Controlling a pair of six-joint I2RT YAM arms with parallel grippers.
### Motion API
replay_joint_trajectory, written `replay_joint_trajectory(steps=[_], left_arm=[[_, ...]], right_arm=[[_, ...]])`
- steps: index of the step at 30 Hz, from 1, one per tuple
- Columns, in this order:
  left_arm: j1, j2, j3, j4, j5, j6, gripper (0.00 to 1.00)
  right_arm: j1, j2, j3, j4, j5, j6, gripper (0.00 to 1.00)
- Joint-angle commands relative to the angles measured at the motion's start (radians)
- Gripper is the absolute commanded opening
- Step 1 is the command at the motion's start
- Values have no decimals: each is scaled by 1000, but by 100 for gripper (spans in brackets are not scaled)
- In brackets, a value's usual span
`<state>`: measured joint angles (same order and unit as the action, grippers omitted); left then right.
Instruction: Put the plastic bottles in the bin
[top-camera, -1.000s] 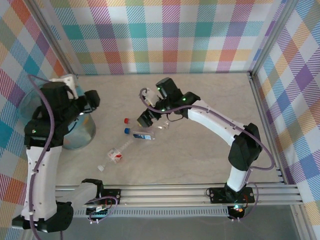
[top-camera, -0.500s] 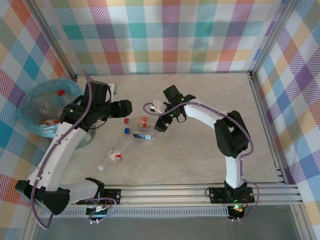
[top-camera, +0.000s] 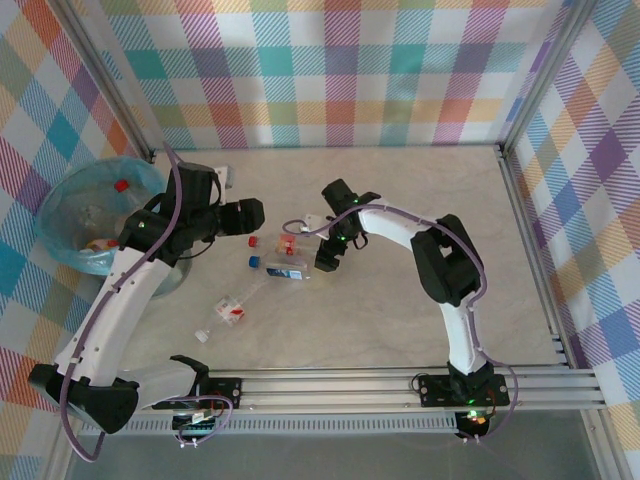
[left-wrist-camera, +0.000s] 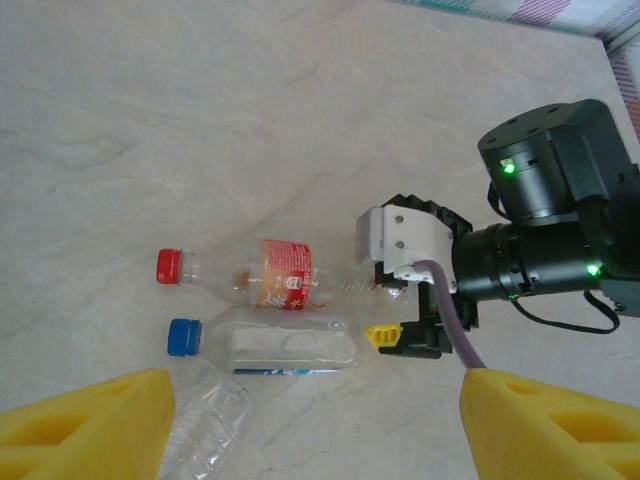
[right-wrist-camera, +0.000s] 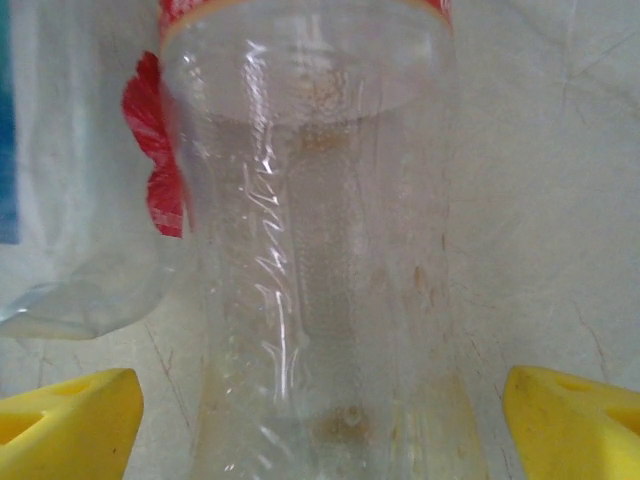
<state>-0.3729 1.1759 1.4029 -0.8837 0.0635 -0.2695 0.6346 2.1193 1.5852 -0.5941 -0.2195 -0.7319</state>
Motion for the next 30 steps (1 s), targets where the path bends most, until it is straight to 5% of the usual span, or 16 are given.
replay_joint_trajectory(steps=[1,13,23,30], left_arm=[[-10,-6,-16,18,8,-11,75],[-11,-32,-7,44,-16,-12,76],[-11,-98,-48,159,-2,-62,76],[-10,-199,-171,364,-14,-199,82]], right_arm=[[5,20,29,-35,13,-17,89],[4,-84,-54,-2,114,6,56],[2,-297,-191,70,182,168,49],[4,-587,-378,221,12,411,48]])
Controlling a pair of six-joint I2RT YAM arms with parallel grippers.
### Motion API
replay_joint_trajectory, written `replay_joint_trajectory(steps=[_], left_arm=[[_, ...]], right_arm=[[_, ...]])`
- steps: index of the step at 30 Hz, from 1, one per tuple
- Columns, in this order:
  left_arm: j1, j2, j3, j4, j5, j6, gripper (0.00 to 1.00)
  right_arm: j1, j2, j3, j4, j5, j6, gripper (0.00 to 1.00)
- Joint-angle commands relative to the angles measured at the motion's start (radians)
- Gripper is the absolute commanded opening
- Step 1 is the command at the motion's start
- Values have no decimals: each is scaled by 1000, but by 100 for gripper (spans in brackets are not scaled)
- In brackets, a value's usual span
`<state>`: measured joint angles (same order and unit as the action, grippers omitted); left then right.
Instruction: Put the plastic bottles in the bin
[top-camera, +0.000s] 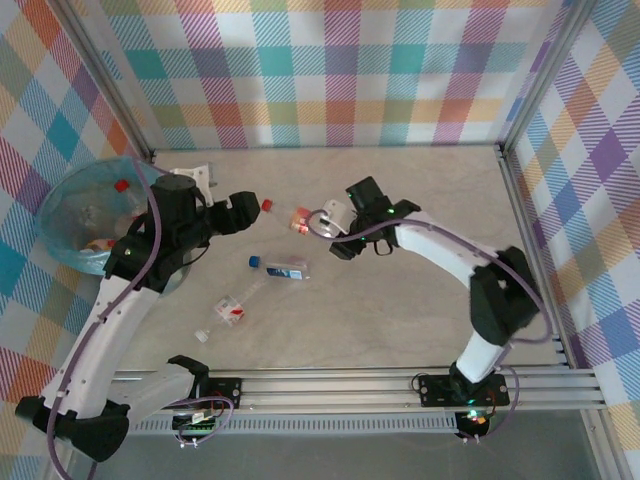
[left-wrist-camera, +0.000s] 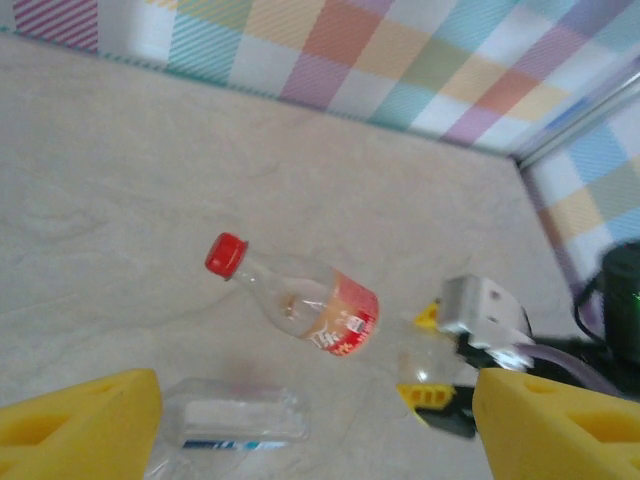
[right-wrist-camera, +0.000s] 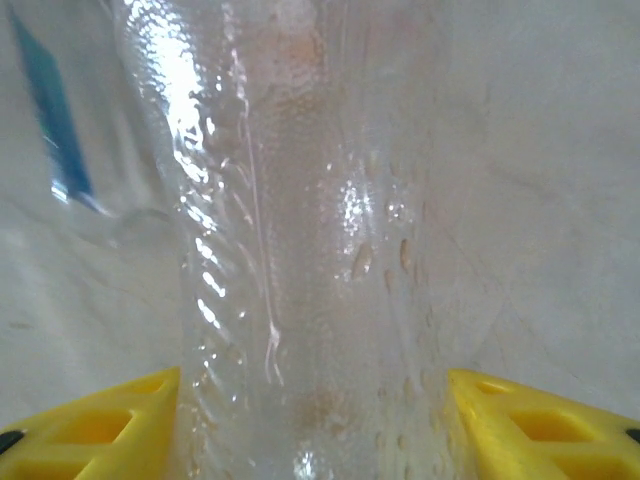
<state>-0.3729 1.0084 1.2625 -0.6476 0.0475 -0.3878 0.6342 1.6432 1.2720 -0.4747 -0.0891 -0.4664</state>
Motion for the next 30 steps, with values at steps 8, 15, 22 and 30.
replay_joint_trajectory(steps=[8,15,22,30], left_arm=[[-11,-14,-3,215,245,-157,79],[-11,3,41,236,373,-179,61],[-14,33,49,264,480,-209,54],[-24,31,50,250,471,-198,32]], right_arm=[[4,-399,-262,322,-435,279,48],[7,-483,-300,331,-507,279,49],[10,-514,-315,344,-555,288,50],[19,-517,-316,335,-568,289,51]])
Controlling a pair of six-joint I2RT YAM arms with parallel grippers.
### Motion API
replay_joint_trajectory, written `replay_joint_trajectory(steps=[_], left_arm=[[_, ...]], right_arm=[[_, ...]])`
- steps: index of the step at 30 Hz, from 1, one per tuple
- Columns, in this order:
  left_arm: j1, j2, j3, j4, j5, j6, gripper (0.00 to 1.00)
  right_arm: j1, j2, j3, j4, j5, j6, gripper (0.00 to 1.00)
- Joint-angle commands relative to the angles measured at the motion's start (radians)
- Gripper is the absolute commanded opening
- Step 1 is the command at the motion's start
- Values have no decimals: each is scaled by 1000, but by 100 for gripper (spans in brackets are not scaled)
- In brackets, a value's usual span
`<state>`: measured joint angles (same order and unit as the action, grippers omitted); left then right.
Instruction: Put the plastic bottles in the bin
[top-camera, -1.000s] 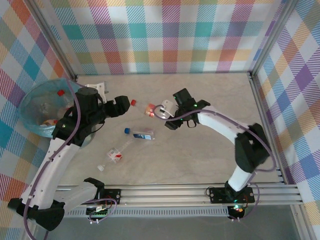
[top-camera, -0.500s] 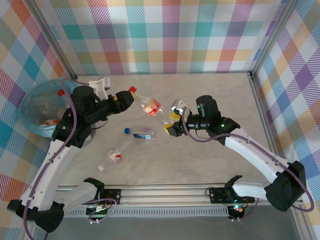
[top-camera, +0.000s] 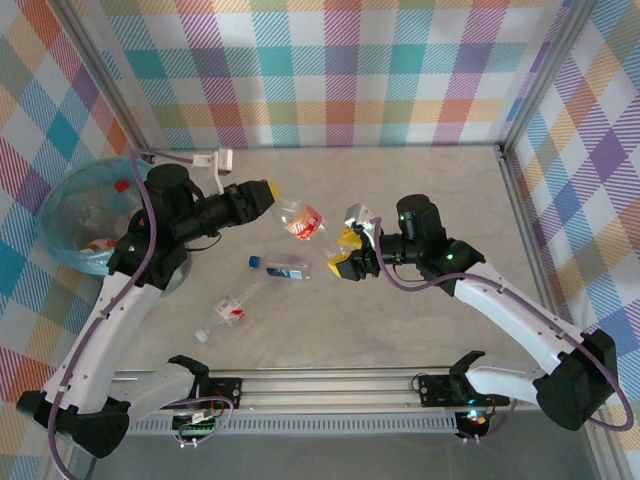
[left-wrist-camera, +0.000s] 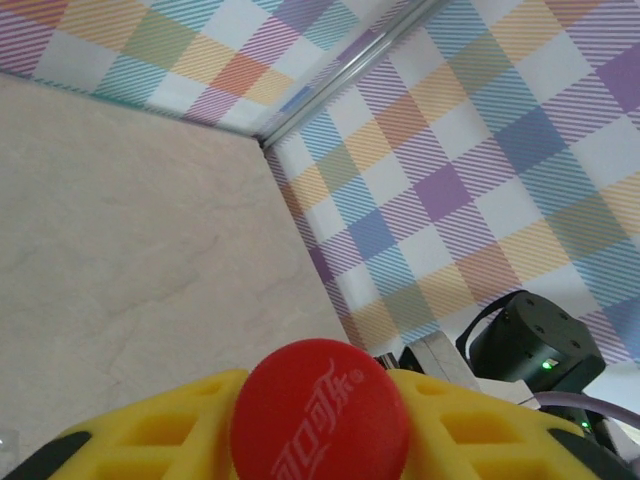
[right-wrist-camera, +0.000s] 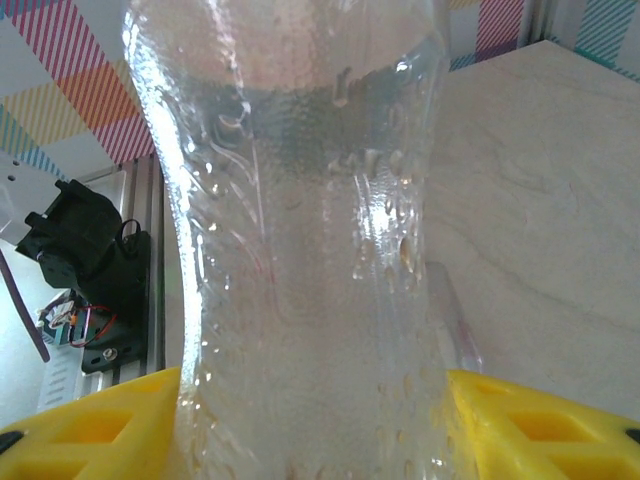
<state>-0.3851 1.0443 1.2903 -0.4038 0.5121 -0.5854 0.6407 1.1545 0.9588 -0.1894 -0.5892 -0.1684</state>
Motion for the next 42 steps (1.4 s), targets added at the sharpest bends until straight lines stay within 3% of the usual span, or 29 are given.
replay_joint_trajectory(steps=[1,3,7,10,13,16,19,22,25,30,36,42], left_arm=[[-12,-7,24,-1,-2,2,27],[-12,-14,30,-11,-19,6,17],[-13,-33,65,-66,-126,33,0],[-12,-43,135,-140,-281,90,0],[-11,-32,276,-273,-501,224,0],[-7,-6,459,-424,-821,367,0],[4,-1,543,-468,-1089,469,0],[15,34,631,-523,-1314,552,0],[46,62,675,-533,-1426,621,0],[160,133,735,-598,-1447,645,0],[431,192,691,-651,-1137,546,0],[591,205,522,-613,-969,507,0]], right_arm=[[13,-29,-2,46,-62,-8,51],[14,-32,2,42,-52,-1,53],[20,-30,28,49,32,90,70],[20,-4,91,16,105,172,88],[22,22,159,-8,88,213,94],[32,38,196,7,58,244,95],[61,63,234,18,49,257,95],[121,115,294,3,61,258,94],[213,190,389,-53,76,228,94],[335,322,536,-64,84,265,94],[393,448,686,-51,78,334,93],[412,482,732,-55,95,348,93]])
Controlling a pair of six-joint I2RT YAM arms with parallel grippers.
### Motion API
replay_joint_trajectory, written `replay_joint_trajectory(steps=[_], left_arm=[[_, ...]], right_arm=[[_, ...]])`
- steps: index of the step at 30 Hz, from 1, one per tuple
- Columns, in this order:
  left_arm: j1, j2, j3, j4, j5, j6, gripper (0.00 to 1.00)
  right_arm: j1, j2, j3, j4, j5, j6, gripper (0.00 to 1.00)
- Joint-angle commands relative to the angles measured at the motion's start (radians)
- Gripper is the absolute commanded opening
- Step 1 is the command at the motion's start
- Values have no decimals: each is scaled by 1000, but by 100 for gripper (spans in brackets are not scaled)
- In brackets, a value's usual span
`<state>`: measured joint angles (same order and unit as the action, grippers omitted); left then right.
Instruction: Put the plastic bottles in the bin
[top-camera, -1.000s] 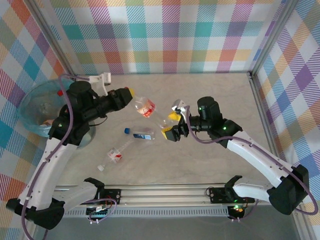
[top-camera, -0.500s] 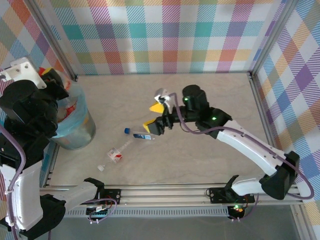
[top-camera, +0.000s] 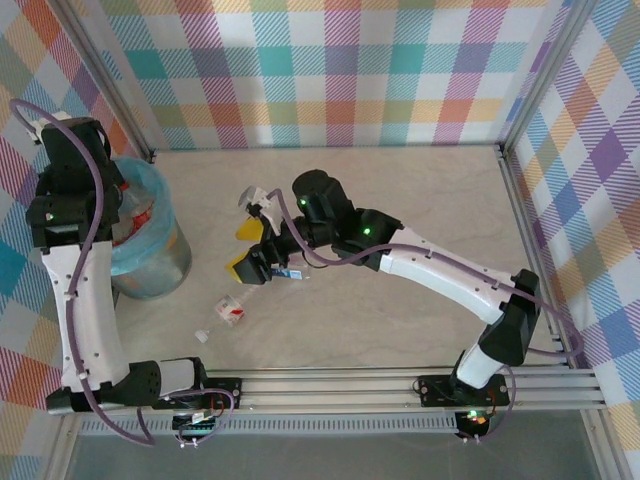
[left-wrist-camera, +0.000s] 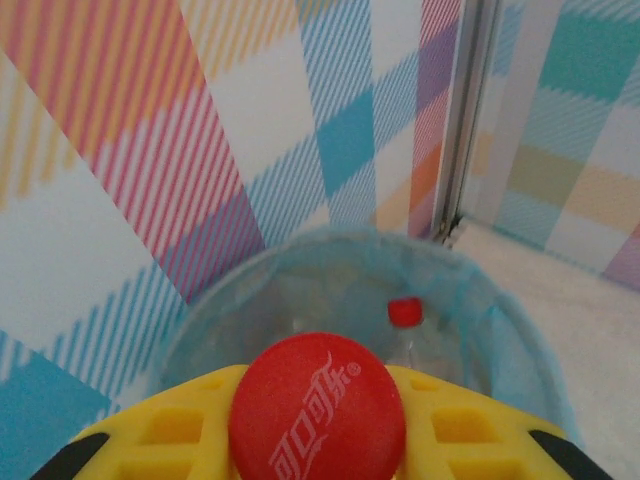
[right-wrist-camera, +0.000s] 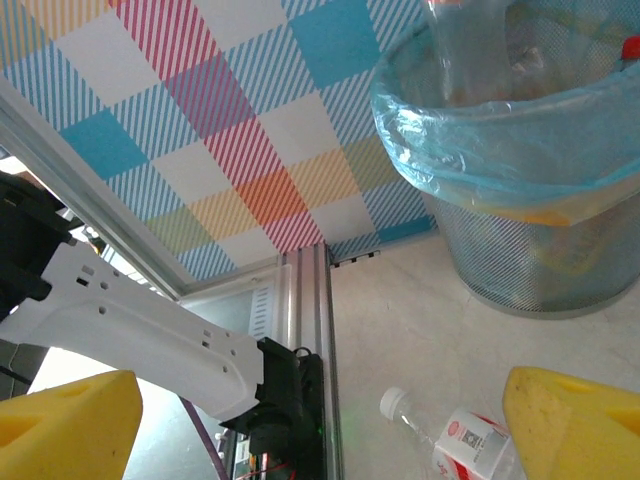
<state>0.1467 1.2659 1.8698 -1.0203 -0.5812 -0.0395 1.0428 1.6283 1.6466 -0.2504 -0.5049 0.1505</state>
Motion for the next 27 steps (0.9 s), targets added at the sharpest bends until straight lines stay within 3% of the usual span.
replay_joint_trajectory(steps=[1,9,17,27], left_arm=[[79,-22,-97,16,144,-44,0],[243,-22,-364,119,352,-84,0],[306,24,-509,183,417,-79,0],[321,75,-529,200,436,-74,0]], right_arm=[[12,16,45,9,12,37,93],[77,154,193,-107,-26,30,92],[91,207,243,-134,-32,20,92],[91,219,253,-153,-28,17,92]])
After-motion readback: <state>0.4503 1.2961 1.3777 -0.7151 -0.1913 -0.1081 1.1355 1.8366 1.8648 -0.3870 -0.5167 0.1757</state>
